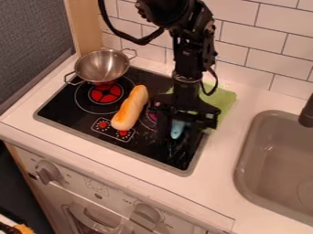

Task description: Moved blue fork to bottom left of burners

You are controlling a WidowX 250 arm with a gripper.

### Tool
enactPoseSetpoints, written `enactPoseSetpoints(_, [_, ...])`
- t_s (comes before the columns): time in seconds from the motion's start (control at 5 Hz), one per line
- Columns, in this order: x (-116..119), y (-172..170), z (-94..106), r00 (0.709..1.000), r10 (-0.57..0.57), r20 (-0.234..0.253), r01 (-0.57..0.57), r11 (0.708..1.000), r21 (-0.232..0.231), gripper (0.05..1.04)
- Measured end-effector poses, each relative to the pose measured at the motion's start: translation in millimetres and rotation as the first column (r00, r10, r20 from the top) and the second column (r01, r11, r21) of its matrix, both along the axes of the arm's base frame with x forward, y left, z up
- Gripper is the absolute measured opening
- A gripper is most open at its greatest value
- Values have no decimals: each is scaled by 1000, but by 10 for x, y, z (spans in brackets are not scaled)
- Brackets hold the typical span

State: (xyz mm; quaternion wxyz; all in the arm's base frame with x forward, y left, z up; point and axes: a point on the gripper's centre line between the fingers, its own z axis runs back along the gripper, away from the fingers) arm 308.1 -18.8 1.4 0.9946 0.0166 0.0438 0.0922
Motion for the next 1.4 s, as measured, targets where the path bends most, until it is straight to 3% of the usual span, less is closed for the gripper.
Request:
enactPoseSetpoints(0.2, [8, 31, 21, 1000, 6, 13, -6, 1000, -5, 404])
enactPoseSetpoints(0.4, [-29, 60, 39, 1000, 4, 17, -3, 1000, -17, 338])
enactPoseSetpoints(0.6, [-185, 186, 236, 999, -14, 46, 16, 999, -36, 338])
enactPoseSetpoints(0.8, [-468, 458, 754, 989, 5, 151, 0, 999, -33, 338])
enactPoseSetpoints(1.0, [-878, 973, 841, 993, 34, 113, -29, 998, -48, 338])
enactPoseSetpoints(1.2, [-1133, 1442, 574, 999, -47, 10, 48, 996, -77, 338])
enactPoseSetpoints(1.4, [-1110, 1879, 271, 997, -64, -35, 62, 997, -53, 338])
